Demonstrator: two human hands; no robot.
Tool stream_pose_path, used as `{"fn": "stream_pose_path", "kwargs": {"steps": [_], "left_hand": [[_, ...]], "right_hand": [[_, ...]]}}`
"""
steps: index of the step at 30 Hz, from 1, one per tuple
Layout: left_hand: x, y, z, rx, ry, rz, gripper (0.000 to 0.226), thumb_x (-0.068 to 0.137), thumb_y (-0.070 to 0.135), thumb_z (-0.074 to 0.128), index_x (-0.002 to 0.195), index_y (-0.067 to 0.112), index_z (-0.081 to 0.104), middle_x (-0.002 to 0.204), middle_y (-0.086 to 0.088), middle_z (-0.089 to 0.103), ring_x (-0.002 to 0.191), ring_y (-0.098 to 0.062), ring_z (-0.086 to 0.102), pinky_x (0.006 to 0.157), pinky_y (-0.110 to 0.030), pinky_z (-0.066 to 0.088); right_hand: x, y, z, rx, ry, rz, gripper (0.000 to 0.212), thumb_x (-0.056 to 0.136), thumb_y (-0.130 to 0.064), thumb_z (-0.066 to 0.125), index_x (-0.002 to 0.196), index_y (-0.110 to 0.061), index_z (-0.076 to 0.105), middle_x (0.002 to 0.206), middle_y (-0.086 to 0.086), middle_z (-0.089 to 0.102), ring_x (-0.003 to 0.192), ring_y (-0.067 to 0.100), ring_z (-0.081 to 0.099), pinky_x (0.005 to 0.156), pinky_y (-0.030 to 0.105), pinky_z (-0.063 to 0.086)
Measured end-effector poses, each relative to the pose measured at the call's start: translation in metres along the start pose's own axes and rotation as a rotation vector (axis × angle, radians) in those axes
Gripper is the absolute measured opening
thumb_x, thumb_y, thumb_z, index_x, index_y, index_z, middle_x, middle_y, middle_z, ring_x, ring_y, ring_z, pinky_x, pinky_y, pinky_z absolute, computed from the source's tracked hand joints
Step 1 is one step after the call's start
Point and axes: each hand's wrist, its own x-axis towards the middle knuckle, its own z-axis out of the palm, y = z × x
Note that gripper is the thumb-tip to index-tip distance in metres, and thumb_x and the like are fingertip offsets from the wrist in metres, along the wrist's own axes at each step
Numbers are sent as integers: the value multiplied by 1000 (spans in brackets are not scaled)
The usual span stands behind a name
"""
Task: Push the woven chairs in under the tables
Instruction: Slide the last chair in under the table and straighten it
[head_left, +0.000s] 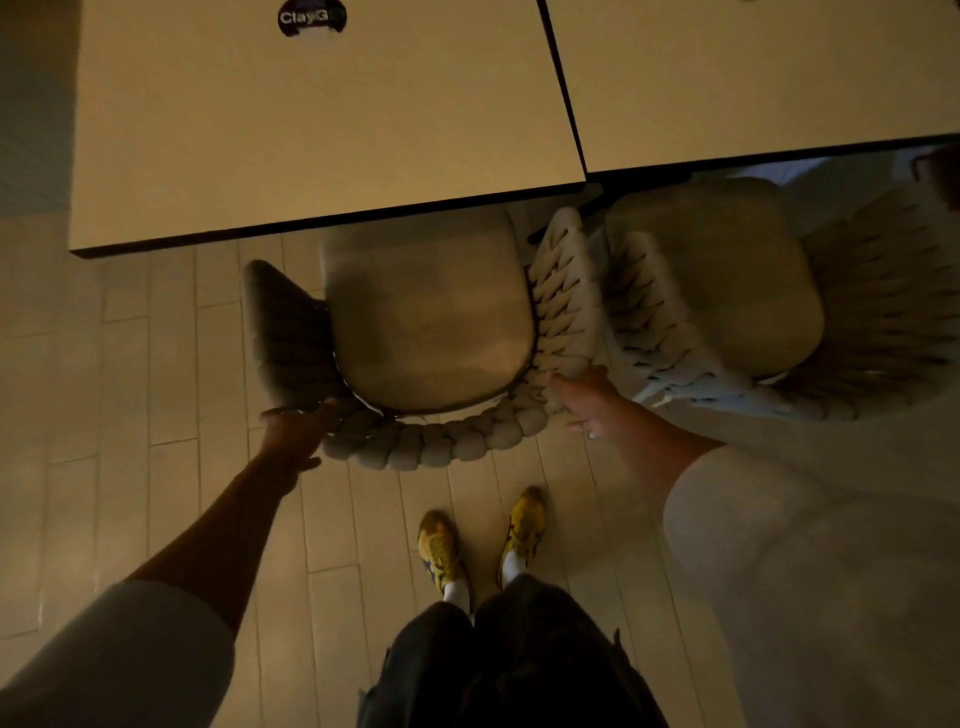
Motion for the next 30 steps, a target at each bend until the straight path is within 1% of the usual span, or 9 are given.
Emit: {"fn": "stream_pose_path", "kwargs": {"steps": [2,4,7,10,15,18,25,28,30], "left_hand": [[5,-1,11,-55,12,-28,57,94,31,75,135,12,40,134,-12,55,113,-30,58,88,-52,56],[10,-4,19,-135,25,-69,48,100,20,66,134,17,33,123,-13,53,111,-32,60,90,-53,57],[23,-12,19,-193,31,-123,67,104,8,56,155,23,17,114,-12,54,95,-32,64,77,-53,61],[35,-17,14,-73,14,-93,41,98,7,64,135,12,47,123,-18,62,94,-35,68,59,-46,61],[38,-15,13,-56,-3,-111,35,97,12,69,128,8,52,117,-17,64,94,-36,69,52,-42,61],[39,-18,14,-91,2,-132,29,100,14,66,125,7,53,110,-16,65,85,-32,69,46,-37,58],[41,-31,7,-60,15,-136,33,100,14,66,129,7,53,119,-22,65,92,-38,71,45,-38,59],[34,-36,5,-33,20,-148,29,99,10,66,124,7,53,114,-20,65,90,-37,70,46,-38,59],[30,-40,3,-18,18,-148,23,97,4,66,117,6,53,108,-20,64,87,-37,69,48,-40,58]], "right_hand": [[4,4,6,43,-12,0,87,97,-40,73,161,-20,18,151,8,48,113,27,60,89,49,62],[8,9,17,101,-45,5,78,100,-26,71,160,-20,22,145,5,50,122,32,61,94,52,60],[16,15,30,140,-40,7,73,100,-21,70,160,-26,28,150,15,51,121,39,64,85,54,64],[19,12,33,118,-3,10,70,102,-18,67,160,-24,28,149,17,50,118,41,64,75,51,65],[26,12,36,45,1,32,63,103,-18,66,157,-16,34,144,20,55,114,41,67,55,40,63],[27,14,37,38,-1,22,65,103,-19,66,158,-19,31,143,20,57,112,41,67,54,40,62],[19,21,39,47,10,8,78,103,-16,66,164,-26,17,144,18,55,105,38,68,51,39,62],[10,27,42,25,-2,2,69,103,-14,64,160,-20,25,142,19,55,102,35,66,57,40,63],[4,32,44,29,8,19,56,101,-13,67,151,-12,41,141,20,57,106,38,68,63,45,65]]}}
